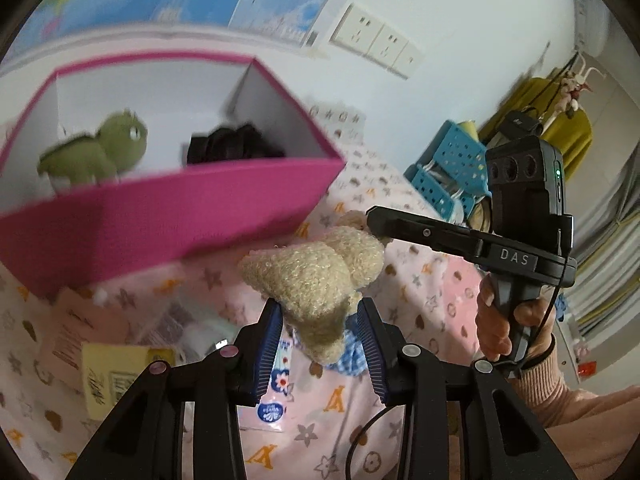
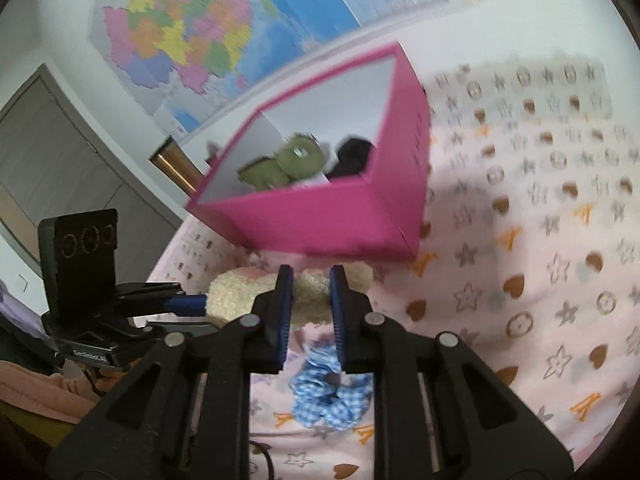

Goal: Organize soft objects
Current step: 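Carry the beige plush into the pink box and open the left tool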

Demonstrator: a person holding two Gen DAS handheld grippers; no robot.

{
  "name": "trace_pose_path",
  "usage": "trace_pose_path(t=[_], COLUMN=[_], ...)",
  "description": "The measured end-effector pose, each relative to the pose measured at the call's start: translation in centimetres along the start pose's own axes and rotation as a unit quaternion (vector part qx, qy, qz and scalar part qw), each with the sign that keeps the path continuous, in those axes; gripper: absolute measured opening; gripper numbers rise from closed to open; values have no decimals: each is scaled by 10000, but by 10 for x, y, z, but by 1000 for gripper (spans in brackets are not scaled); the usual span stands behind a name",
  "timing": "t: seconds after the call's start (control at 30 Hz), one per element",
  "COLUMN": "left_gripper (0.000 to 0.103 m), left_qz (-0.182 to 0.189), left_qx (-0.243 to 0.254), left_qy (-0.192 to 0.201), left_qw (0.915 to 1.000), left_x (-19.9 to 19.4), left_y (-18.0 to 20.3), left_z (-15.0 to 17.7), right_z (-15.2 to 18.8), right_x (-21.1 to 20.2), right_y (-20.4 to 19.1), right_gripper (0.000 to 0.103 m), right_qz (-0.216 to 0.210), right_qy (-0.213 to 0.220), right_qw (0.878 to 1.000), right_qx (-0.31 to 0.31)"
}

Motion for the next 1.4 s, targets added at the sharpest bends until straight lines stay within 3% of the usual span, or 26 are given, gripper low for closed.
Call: trace_pose_path(t=[0.37,0.63,1.1,1.23,1.4], left_gripper=[38,38,38,42,45], left_qz=[-288,-533,-891,-1048,-1199], left_qx=[490,455,198,168,186], left_qy=[750,804,409,346,344], left_qw=[9956,9943,9950,9938,9920], left_x=[-38,-27,17,22,19], left_y=[5,-19,-66,-74,-81], left_z=[-65,-96,-102,-101,-97], right_z=[-69,-102,-98,-90,-85], right_x=[-12,12,60,69,62], right_y=[-43,-37,-6,6,13], right_gripper=[20,20,20,28,28], right_qz=[-151,-86,543,917,1041], right_qy=[619,724,330,213,228], right_qw=[9960,9952,9938,9898,9888], right_qx=[-630,-654,-917,-1071,-1047])
Point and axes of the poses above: each gripper's, at about its wrist camera, not at the fingertips, and x roughly the way its jaws point, y to its right, z to its underside, the point moved 10 cm from there along x, roughly the way its jaws point, and after that the axes turned 7 degrees about y, right-handed, at the moved point
